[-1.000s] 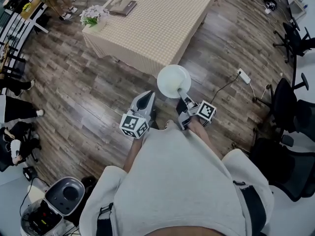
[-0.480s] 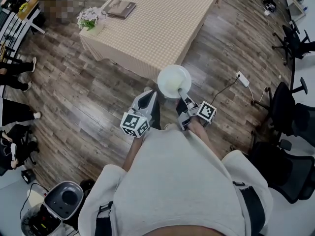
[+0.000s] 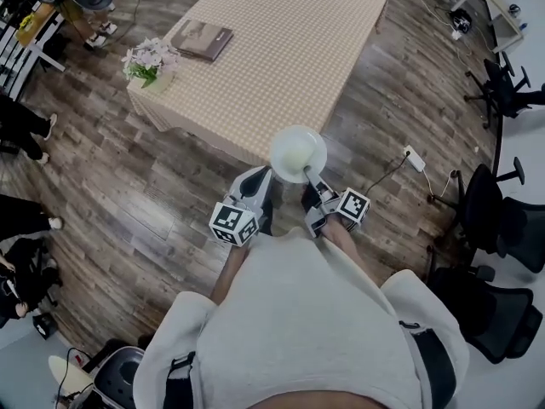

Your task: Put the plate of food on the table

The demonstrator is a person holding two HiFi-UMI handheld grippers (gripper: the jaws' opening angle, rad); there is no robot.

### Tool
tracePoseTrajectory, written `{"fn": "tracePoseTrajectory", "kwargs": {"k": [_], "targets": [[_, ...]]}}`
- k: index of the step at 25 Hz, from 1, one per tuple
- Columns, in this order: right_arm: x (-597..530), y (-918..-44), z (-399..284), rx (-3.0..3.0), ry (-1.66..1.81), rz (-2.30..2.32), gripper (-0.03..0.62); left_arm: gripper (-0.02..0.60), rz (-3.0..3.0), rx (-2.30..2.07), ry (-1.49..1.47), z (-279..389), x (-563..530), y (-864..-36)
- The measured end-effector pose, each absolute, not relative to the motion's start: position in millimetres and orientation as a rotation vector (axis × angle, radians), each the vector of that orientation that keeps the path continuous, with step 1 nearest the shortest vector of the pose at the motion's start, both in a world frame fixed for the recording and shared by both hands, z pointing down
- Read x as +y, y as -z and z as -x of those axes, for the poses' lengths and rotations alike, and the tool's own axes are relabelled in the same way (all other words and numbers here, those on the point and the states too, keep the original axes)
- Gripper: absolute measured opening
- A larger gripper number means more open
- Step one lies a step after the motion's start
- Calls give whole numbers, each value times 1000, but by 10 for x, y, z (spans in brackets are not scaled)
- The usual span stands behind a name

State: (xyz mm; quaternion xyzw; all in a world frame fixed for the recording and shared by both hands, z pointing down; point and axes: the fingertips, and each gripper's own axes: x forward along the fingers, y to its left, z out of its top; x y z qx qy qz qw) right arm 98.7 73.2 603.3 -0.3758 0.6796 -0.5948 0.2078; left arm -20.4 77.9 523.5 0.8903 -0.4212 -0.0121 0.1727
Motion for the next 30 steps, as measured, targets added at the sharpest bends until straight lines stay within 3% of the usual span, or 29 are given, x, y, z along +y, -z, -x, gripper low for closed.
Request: {"fn": "tracePoseTrajectory", "kwargs": {"k": [16, 30], "targets": [[-1262, -5711, -308, 1867, 1627, 1086, 25, 8, -2577, -1127, 44, 870, -1231, -4898], [-1620, -5709, -437, 1873, 1621, 1091, 25, 8, -2563, -1086, 22, 692, -1595, -5011]]}}
